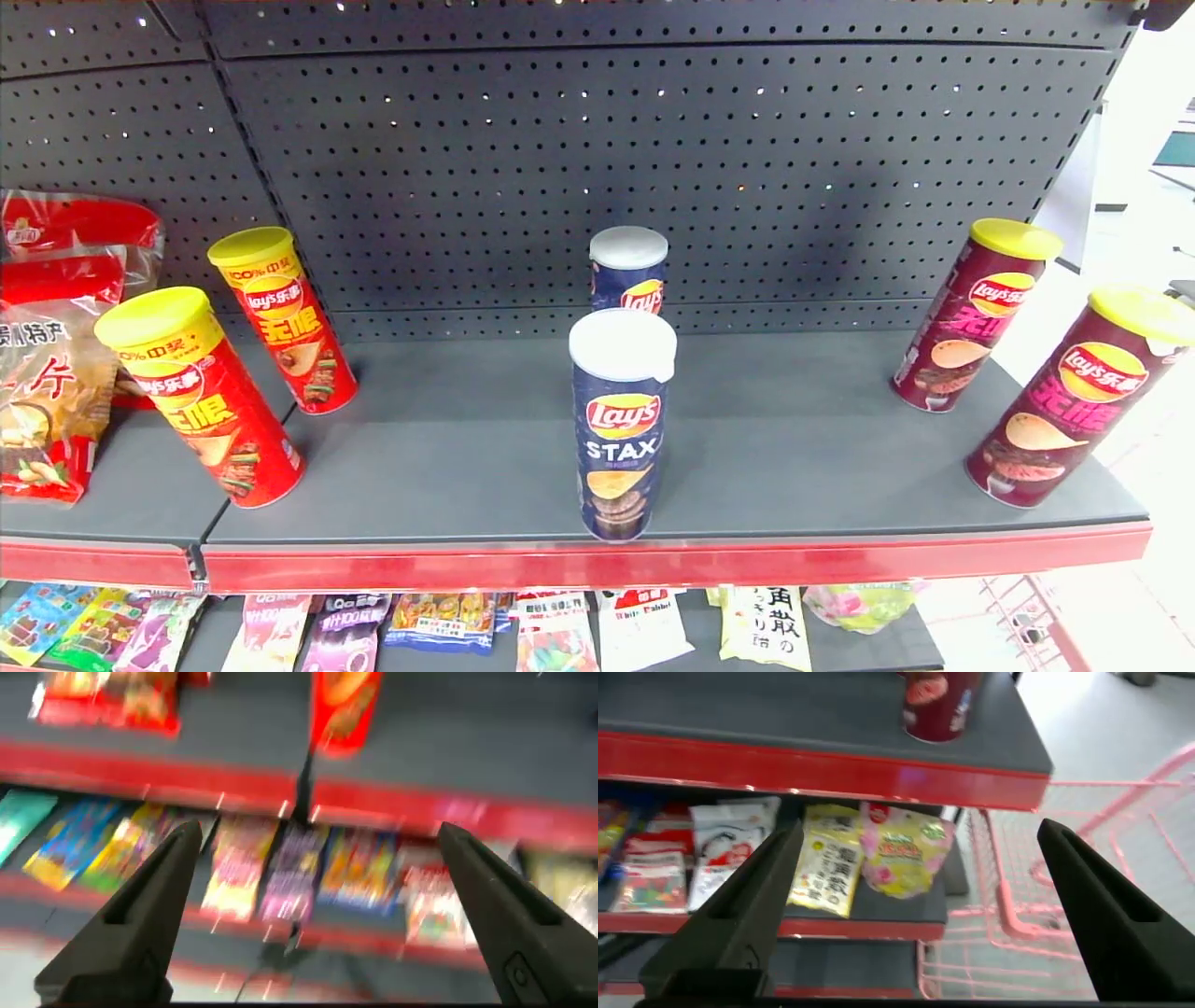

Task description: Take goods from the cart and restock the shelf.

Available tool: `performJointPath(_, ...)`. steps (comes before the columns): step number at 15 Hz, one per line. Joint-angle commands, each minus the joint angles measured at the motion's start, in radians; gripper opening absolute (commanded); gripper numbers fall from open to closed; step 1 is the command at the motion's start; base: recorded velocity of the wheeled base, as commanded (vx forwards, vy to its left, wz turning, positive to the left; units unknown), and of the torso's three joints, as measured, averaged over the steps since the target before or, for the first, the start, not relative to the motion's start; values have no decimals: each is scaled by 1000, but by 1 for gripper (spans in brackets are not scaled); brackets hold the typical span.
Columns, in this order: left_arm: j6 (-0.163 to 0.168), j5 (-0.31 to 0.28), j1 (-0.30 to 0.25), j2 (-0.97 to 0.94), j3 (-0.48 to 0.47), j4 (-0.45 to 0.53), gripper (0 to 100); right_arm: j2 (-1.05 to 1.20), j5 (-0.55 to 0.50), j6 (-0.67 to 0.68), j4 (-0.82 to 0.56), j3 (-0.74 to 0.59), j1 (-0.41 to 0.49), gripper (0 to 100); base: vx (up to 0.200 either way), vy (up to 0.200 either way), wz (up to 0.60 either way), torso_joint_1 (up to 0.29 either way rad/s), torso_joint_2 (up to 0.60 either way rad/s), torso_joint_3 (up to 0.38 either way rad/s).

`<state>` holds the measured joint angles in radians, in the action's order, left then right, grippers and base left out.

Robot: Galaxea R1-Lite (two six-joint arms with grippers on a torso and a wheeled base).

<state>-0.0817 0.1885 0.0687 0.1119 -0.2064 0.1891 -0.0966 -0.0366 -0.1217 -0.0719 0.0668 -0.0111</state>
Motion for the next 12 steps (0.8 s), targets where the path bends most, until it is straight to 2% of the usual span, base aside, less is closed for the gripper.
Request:
performJointPath(1, 20, -38, -10, -37, 206, -238, 100, 95, 7, 30, 3, -4, 8, 100, 0, 0, 0, 0, 0, 0)
performJointPath(3, 22, -63, -10, -38, 205, -223, 100, 97, 11, 47, 9, -15, 8, 100, 0, 0, 0, 0, 0, 0)
performJointPath(5, 48, -144, -10, -38, 206, -221, 100, 97, 52, 82, 32, -24, 8, 100, 0, 0, 0, 0, 0, 0)
performJointPath(6, 57, -153, -10, -38, 206, -214, 100, 97, 30, 86, 34, -25, 8, 100, 0, 0, 0, 0, 0, 0)
performJointPath(7, 66, -149, -17, -40, 206, -188, 100, 97, -42, 89, 34, -24, 8, 100, 0, 0, 0, 0, 0, 0)
performJointPath(8, 71, -149, -46, -44, 205, -178, 100, 97, -85, 89, 32, -21, 10, 100, 0, 0, 0, 0, 0, 0)
performJointPath(9, 66, -149, -90, -54, 205, -178, 100, 97, -86, 88, 32, -22, 8, 100, 0, 0, 0, 0, 0, 0)
performJointPath(10, 59, -144, -90, -57, 206, -180, 100, 97, -63, 89, 32, -24, 8, 100, 0, 0, 0, 0, 0, 0)
performJointPath(12, 77, -161, -66, -109, 206, -180, 100, 97, 15, 86, 32, -24, 8, 100, 0, 0, 0, 0, 0, 0)
